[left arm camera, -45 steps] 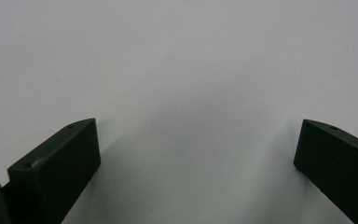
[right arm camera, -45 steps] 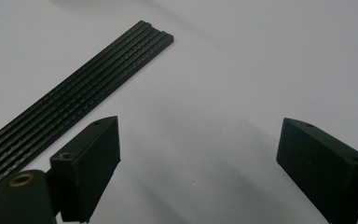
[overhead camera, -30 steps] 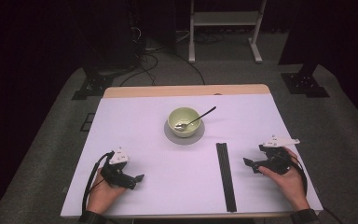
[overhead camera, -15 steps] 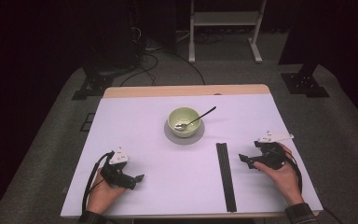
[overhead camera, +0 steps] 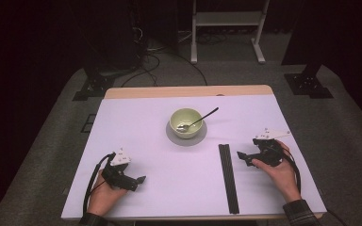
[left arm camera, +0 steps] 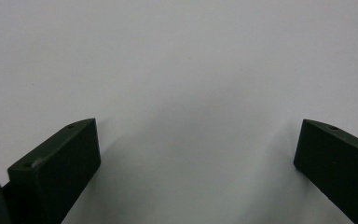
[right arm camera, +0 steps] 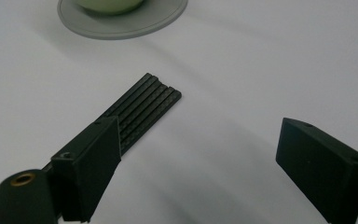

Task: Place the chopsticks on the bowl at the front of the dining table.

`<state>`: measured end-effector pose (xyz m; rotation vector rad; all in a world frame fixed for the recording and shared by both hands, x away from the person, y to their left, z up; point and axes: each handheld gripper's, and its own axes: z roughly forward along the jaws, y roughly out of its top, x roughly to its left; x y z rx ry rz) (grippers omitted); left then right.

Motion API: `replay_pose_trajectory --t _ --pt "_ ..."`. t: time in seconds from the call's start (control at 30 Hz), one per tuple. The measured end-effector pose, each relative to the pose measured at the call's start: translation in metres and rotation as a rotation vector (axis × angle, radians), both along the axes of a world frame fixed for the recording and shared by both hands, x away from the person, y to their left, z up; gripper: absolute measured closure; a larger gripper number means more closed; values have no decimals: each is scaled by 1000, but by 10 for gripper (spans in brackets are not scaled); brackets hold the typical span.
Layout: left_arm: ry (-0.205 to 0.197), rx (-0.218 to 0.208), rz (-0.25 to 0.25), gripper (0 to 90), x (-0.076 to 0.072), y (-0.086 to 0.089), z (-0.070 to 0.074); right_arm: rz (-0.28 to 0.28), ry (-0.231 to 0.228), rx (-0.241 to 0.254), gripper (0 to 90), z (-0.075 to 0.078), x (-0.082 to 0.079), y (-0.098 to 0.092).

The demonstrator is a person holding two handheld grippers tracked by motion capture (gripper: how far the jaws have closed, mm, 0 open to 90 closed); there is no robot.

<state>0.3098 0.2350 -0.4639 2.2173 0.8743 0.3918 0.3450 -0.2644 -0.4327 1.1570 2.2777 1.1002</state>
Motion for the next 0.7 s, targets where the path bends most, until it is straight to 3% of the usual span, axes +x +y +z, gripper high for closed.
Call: replay_pose_trajectory --t 0.7 --pt "0 0 0 0 0 0 0 12 2 2 124 4 17 18"
